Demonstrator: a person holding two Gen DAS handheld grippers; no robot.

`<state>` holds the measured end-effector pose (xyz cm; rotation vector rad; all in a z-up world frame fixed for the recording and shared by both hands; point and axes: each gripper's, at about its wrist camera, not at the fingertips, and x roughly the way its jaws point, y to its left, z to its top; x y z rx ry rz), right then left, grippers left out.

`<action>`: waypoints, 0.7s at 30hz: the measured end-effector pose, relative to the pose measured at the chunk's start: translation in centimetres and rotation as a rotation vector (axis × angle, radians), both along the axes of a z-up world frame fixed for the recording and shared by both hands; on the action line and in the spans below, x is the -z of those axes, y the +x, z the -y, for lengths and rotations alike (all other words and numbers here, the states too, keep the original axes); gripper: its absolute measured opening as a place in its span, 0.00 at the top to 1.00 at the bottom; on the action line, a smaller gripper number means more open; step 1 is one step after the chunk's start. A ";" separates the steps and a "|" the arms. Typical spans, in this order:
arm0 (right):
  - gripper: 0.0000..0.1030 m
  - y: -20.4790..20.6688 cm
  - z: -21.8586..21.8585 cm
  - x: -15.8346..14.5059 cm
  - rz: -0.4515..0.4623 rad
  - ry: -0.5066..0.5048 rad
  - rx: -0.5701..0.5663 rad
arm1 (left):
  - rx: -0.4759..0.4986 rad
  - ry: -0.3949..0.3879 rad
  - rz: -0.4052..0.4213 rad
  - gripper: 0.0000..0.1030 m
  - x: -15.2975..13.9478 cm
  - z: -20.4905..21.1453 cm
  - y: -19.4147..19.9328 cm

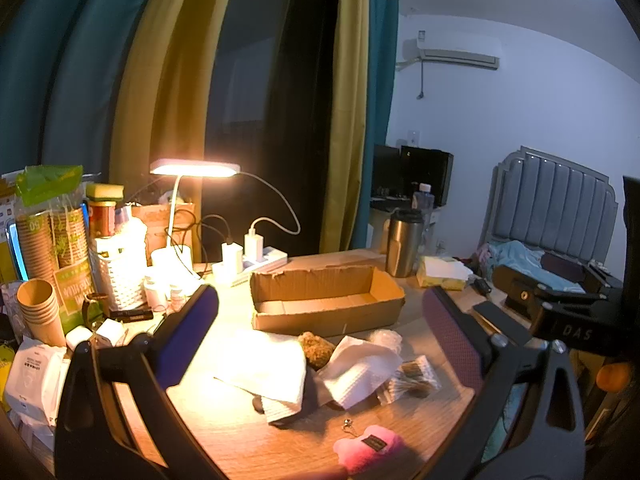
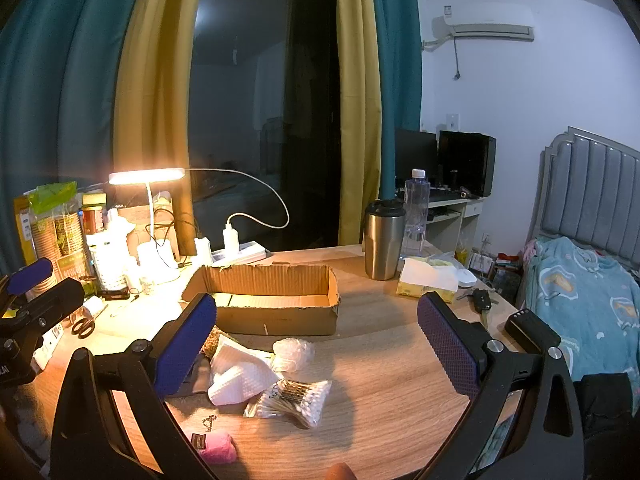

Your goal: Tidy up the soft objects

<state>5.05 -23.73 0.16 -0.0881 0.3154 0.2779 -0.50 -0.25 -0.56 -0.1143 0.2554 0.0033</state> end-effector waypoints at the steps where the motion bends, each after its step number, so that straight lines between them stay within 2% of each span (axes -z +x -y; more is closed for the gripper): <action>1: 0.01 0.0 0.0 0.0 0.000 0.000 0.000 | 0.000 -0.001 -0.001 0.00 0.0 0.1 0.0; 21: 0.01 0.0 0.0 0.0 -0.001 0.001 -0.001 | 0.002 -0.004 -0.004 0.00 0.1 0.2 0.0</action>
